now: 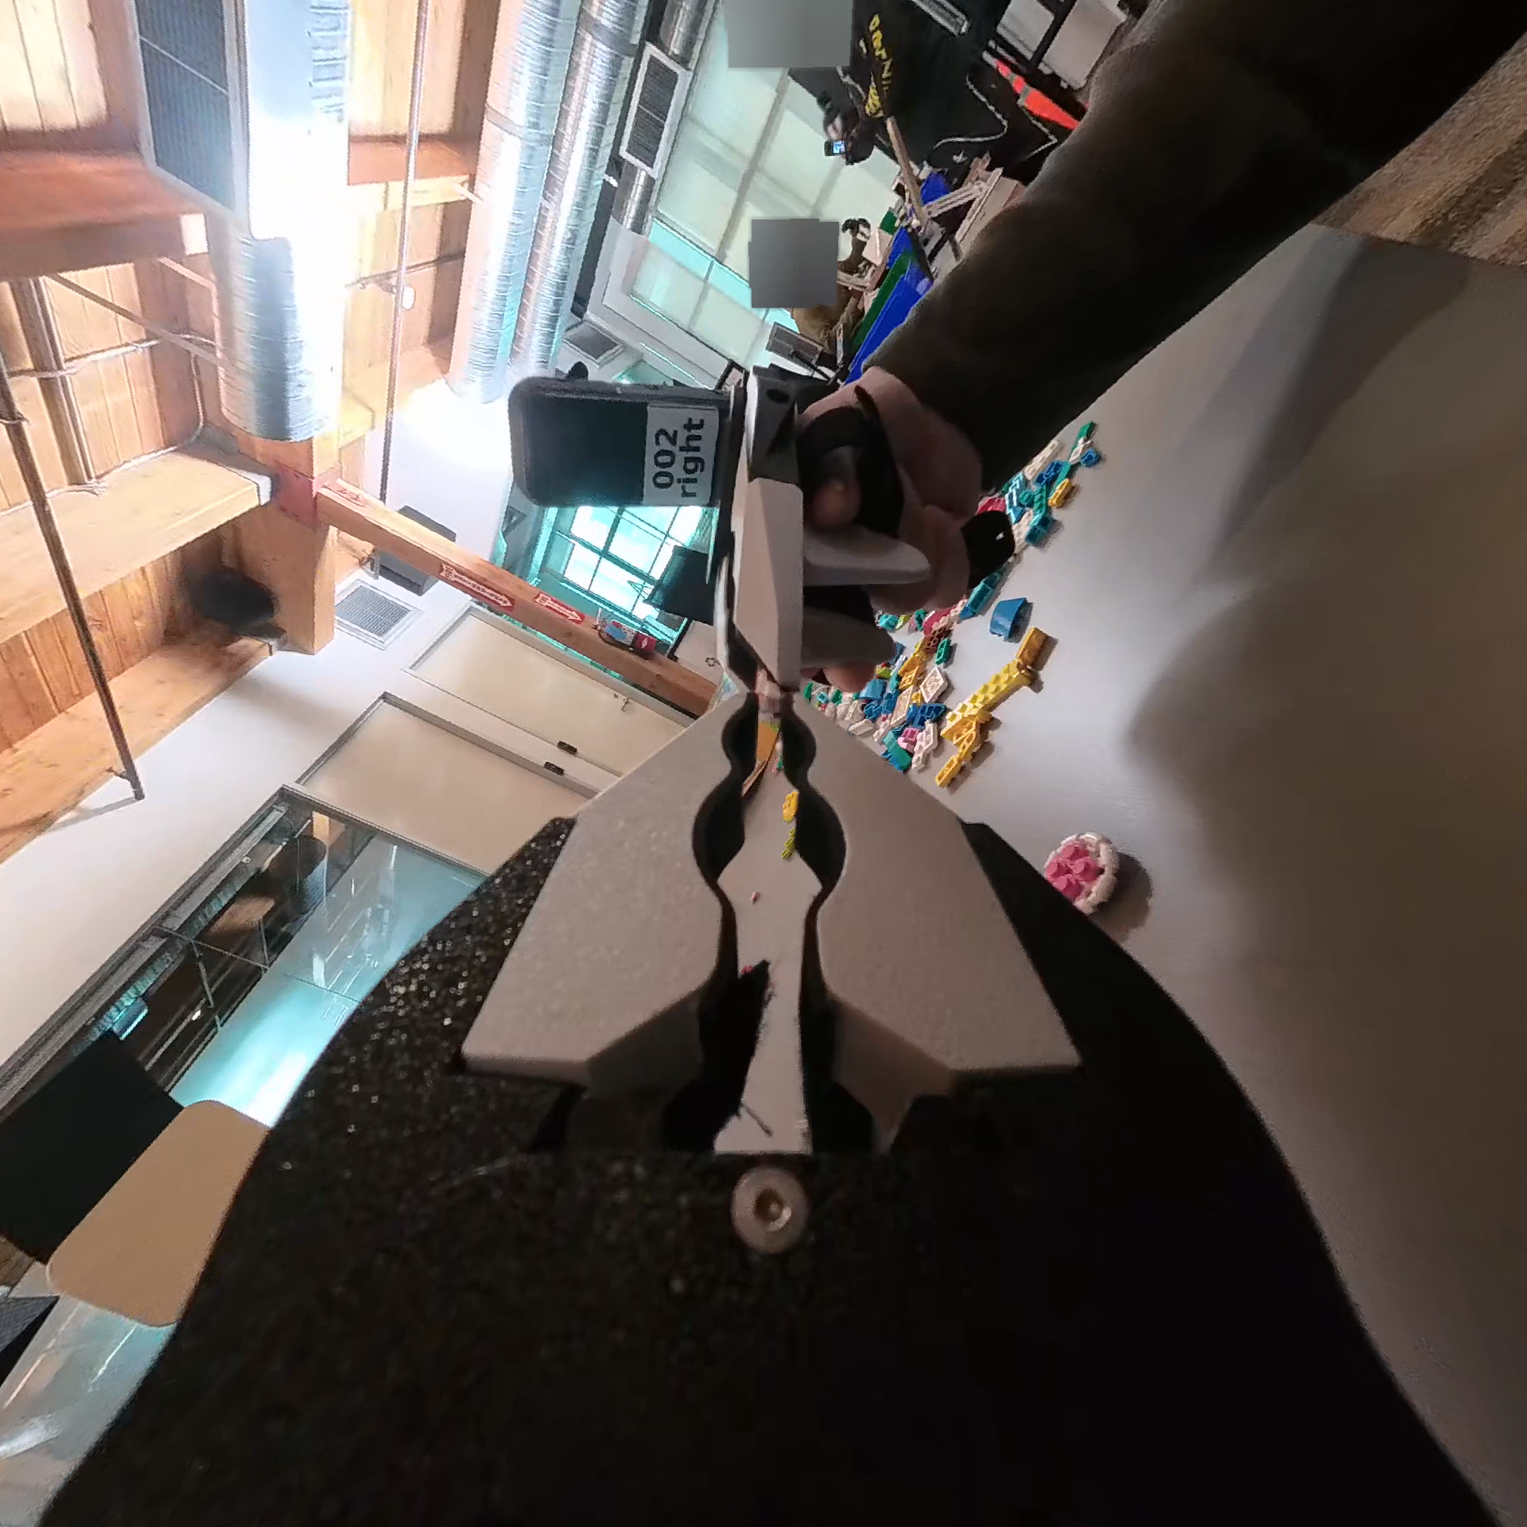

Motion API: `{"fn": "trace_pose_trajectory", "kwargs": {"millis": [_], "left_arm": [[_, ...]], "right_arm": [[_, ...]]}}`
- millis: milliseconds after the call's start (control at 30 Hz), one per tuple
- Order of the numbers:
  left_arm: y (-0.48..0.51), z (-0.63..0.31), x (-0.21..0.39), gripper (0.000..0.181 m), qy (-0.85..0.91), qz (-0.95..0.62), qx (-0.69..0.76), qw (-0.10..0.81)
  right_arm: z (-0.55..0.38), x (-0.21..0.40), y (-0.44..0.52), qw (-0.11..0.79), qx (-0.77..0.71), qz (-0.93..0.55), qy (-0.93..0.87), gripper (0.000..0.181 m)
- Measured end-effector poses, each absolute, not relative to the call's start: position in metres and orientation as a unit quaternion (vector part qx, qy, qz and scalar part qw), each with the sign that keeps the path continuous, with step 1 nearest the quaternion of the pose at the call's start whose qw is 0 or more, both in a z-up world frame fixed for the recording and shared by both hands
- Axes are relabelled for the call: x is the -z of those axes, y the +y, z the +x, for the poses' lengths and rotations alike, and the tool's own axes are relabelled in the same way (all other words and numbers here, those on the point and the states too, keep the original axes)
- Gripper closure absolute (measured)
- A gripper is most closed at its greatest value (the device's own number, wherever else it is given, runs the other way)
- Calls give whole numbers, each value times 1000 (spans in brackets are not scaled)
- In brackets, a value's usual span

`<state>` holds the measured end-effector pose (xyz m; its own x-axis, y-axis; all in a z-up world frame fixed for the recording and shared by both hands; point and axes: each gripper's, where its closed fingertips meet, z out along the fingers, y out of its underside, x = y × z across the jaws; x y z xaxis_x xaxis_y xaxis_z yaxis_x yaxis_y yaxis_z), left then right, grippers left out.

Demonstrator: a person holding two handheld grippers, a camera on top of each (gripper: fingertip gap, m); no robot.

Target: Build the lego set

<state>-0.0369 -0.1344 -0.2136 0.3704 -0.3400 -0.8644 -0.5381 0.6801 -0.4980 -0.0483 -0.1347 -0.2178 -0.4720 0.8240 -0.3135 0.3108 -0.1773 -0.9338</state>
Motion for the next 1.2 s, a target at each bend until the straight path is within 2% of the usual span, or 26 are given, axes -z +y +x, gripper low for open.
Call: {"fn": "trace_pose_trajectory", "kwargs": {"millis": [333,433,700,833,900,1000,1100,1200], "left_arm": [[-136,-36,213,181,564,-393,-86,721],[-129,-39,206,181,544,-416,-100,722],[-121,-50,189,181,473,-480,-37,738],[-122,-51,184,181,460,-481,-10,746],[-121,-53,183,181,439,-495,42,749],[-120,-55,179,181,379,-540,218,719],[-123,-60,172,177,315,-554,392,664],[-126,-56,177,172,290,-567,489,596]], "right_arm": [[-49,215,-139,199,-612,-472,-603,175],[-51,208,-133,243,-598,-467,-604,175],[-59,190,-126,477,-418,-370,-679,176],[-60,186,-128,507,-387,-349,-687,176],[-61,183,-126,530,-380,-335,-680,176],[-58,178,-123,568,-349,-300,-682,176],[-56,176,-124,594,-321,-269,-686,175],[-57,176,-128,611,-292,-243,-694,175]]}}
